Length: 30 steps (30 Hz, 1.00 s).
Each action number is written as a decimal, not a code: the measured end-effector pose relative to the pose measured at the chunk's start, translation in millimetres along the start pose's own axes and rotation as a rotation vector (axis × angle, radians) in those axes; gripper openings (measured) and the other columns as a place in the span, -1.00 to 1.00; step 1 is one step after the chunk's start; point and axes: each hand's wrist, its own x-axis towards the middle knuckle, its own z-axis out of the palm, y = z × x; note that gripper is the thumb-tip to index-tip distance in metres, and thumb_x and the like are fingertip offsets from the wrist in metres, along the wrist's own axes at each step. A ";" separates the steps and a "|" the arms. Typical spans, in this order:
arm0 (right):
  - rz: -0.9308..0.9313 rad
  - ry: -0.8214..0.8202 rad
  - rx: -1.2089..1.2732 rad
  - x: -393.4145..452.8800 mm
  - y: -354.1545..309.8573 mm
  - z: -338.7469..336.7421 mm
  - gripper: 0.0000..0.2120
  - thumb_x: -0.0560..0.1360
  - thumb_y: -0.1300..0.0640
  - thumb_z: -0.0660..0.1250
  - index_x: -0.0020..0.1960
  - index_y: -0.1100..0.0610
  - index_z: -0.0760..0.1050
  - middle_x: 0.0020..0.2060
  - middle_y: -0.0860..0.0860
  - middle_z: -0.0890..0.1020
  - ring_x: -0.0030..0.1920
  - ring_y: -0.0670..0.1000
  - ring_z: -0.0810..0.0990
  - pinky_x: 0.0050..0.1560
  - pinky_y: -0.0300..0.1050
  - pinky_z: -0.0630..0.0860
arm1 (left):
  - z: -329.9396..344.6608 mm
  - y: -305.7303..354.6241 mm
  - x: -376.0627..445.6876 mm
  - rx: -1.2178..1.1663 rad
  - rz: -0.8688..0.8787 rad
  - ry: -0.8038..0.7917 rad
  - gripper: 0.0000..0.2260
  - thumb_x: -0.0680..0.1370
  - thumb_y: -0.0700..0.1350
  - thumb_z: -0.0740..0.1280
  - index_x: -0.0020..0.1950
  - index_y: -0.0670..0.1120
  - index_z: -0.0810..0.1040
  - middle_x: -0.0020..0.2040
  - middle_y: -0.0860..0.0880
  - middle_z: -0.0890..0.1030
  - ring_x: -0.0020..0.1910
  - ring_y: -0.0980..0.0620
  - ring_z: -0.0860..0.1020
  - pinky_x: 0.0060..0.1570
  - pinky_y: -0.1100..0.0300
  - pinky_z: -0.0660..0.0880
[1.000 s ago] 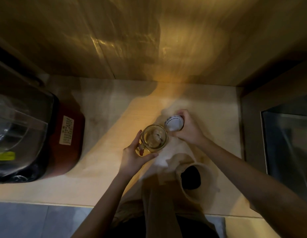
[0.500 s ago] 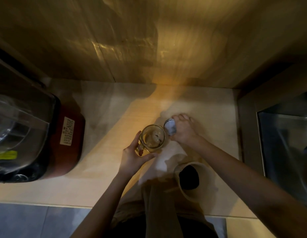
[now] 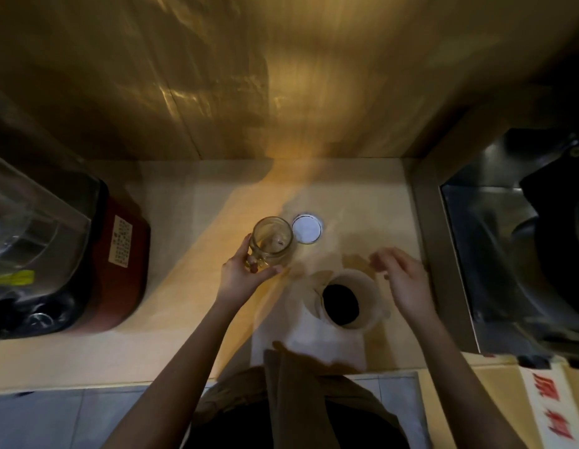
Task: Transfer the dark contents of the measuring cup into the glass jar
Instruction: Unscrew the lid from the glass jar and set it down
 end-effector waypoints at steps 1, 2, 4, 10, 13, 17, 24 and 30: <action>0.031 0.034 0.060 -15.6 8.8 -1.1 -0.75 0.59 0.16 0.17 -0.15 0.15 0.57 -0.22 0.05 0.63 -0.16 -0.05 0.58 -0.14 -0.21 0.44 | -0.1 0.0 0.0 0.000 0.004 -0.001 -0.19 0.27 0.06 0.50 0.44 0.00 0.23 -0.21 0.00 0.50 -0.29 0.11 0.45 -0.30 0.31 0.37; 0.054 0.046 0.107 -29.7 17.2 -0.7 -0.75 0.60 0.15 0.14 -0.11 0.13 0.57 -0.19 0.00 0.63 -0.16 -0.16 0.58 -0.15 -0.31 0.46 | -0.1 -0.9 0.4 -0.001 0.002 -0.002 -0.18 0.26 0.07 0.51 0.44 0.01 0.23 -0.15 -0.01 0.53 -0.23 0.07 0.49 -0.23 0.26 0.41; 0.096 0.033 0.199 -50.2 31.8 2.7 -0.75 0.61 0.16 0.11 -0.01 0.15 0.57 -0.12 -0.02 0.63 -0.19 -0.32 0.56 -0.20 -0.51 0.44 | -0.3 -0.9 0.8 0.002 -0.011 0.001 -0.15 0.23 0.12 0.50 0.44 0.01 0.24 -0.03 -0.02 0.58 -0.08 -0.01 0.54 -0.11 0.15 0.45; 0.075 0.019 0.154 -70.7 56.0 17.8 -0.85 0.58 0.12 0.20 -0.02 0.07 0.55 -0.15 -0.06 0.62 -0.19 -0.31 0.54 -0.19 -0.48 0.41 | -3.0 5.2 1.1 0.032 -0.030 -0.012 -0.16 0.23 0.11 0.50 0.44 -0.01 0.24 -0.20 -0.01 0.53 -0.20 0.03 0.46 -0.21 0.16 0.34; 0.087 0.063 0.130 -69.9 59.1 22.2 -0.76 0.59 0.11 0.19 -0.11 0.23 0.53 -0.27 0.11 0.55 -0.27 -0.07 0.47 -0.34 -0.44 0.33 | -6.5 5.1 1.3 0.035 -0.073 -0.037 -0.12 0.19 0.17 0.49 0.44 -0.01 0.24 -0.08 -0.01 0.54 -0.04 0.01 0.49 -0.05 0.15 0.37; 0.075 0.073 0.114 -68.5 58.0 24.6 -0.67 0.59 0.09 0.19 -0.21 0.32 0.47 -0.33 0.15 0.50 -0.29 0.00 0.43 -0.36 -0.40 0.31 | -6.5 4.8 -4.7 -0.035 -0.107 0.033 -0.25 0.27 0.02 0.52 0.37 -0.08 0.27 0.02 -0.03 0.48 0.02 -0.01 0.45 0.02 0.11 0.39; 0.089 0.145 0.177 -66.0 51.8 36.2 -0.67 0.56 0.09 0.18 -0.32 0.22 0.41 -0.37 0.18 0.46 -0.30 0.00 0.42 -0.37 -0.39 0.31 | -0.4 -2.0 -7.8 -0.200 -0.060 0.133 -0.88 0.44 -0.16 0.30 -0.07 -0.14 0.42 -0.13 -0.14 0.51 -0.10 -0.12 0.46 -0.16 0.09 0.36; 0.061 0.204 0.253 -49.3 27.9 39.6 -0.69 0.55 0.15 0.19 -0.36 0.15 0.38 -0.39 0.11 0.40 -0.32 -0.02 0.38 -0.30 -0.25 0.34 | 1.2 0.1 5.0 -0.412 -0.234 0.187 -0.72 0.51 -0.06 0.09 -0.29 -0.16 0.45 -0.23 -0.18 0.46 -0.15 -0.09 0.38 -0.15 0.10 0.27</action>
